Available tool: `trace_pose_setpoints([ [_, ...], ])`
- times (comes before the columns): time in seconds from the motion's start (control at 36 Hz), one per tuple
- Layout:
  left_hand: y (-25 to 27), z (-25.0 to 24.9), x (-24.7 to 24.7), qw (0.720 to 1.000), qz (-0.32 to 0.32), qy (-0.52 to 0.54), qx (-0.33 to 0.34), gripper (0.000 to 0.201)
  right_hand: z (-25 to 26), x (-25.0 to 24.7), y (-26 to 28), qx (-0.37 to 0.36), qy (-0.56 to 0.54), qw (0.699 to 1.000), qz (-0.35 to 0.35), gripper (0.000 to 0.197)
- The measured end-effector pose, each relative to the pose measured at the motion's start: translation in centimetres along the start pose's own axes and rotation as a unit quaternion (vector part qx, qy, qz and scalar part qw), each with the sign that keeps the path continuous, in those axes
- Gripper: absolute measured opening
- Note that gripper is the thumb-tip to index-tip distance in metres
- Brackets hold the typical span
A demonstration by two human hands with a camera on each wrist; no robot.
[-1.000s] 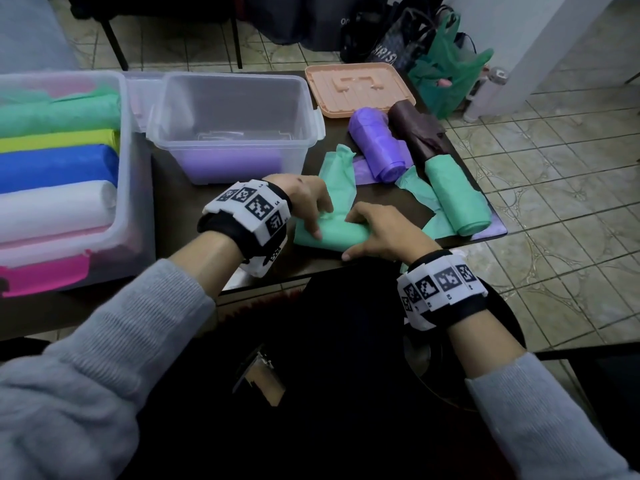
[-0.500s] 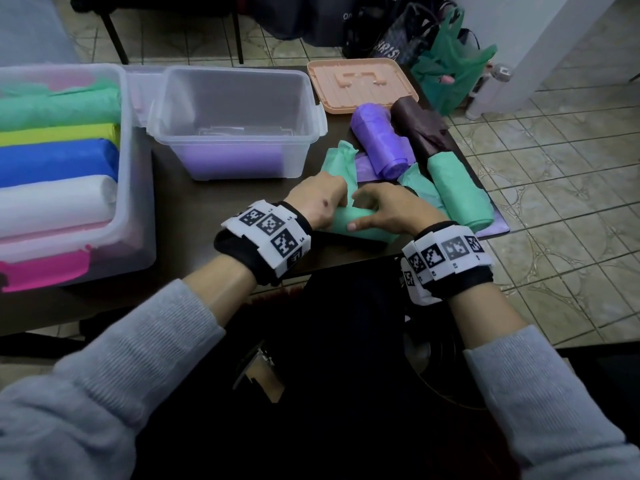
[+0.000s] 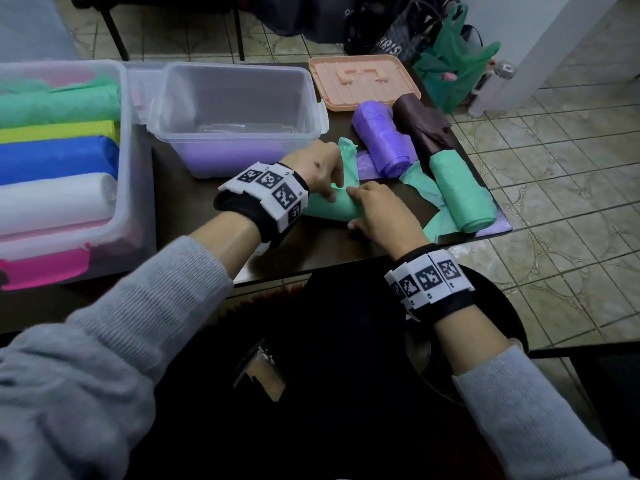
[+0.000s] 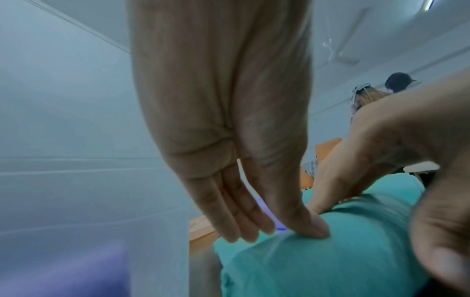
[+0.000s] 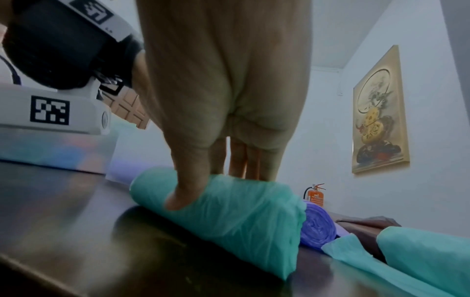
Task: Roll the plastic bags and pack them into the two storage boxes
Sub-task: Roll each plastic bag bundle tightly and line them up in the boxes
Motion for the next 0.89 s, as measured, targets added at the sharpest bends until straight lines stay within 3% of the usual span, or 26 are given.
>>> trace_pose_setpoints([
  [0.08,0.0,0.3,0.7,0.999,-0.032,0.011,0.004,0.025,0.3,0.0,-0.3,0.005,0.027,1.0,-0.012,0.05],
  [0.17,-0.1,0.5,1.5,0.999,-0.053,-0.002,-0.001,0.029,0.6,-0.3,-0.9,0.016,0.029,0.999,0.007,0.045],
  [0.31,0.4,0.8,2.6,0.998,-0.011,-0.062,0.008,0.071,0.9,-0.7,-1.6,0.053,0.012,0.995,0.082,0.048],
  [0.39,0.8,1.0,2.9,0.996,0.001,-0.093,0.005,0.082,1.0,-1.0,-1.6,0.063,-0.013,0.993,0.103,0.044],
  [0.47,1.2,0.9,3.2,0.994,0.006,-0.11,0.011,0.078,1.1,-0.7,-1.0,0.061,-0.031,0.991,0.117,0.041],
  [0.56,1.6,0.8,3.2,0.994,0.022,-0.105,0.009,0.075,1.0,-0.1,-0.4,0.053,-0.027,0.992,0.111,0.05],
  [0.67,1.9,0.7,3.1,0.995,0.045,-0.087,0.008,0.071,1.5,0.7,0.8,0.023,0.035,0.999,0.035,0.069],
  [0.75,2.2,0.8,2.8,0.994,0.068,-0.083,-0.002,0.068,2.2,1.3,1.7,0.003,0.04,0.999,-0.017,0.062],
  [0.89,2.4,1.0,2.2,0.991,0.118,-0.069,-0.005,0.056,1.8,1.1,1.9,-0.006,-0.053,0.998,0.016,0.057],
])
Point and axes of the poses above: each hand's wrist, its own y-axis away from the middle knuckle, its own x-axis out of the palm, z = x × y, the point moved 1 cm from there along -y, towards the middle knuckle, and after that the axes turned 5 degrees about z, right-handed, at the moved point
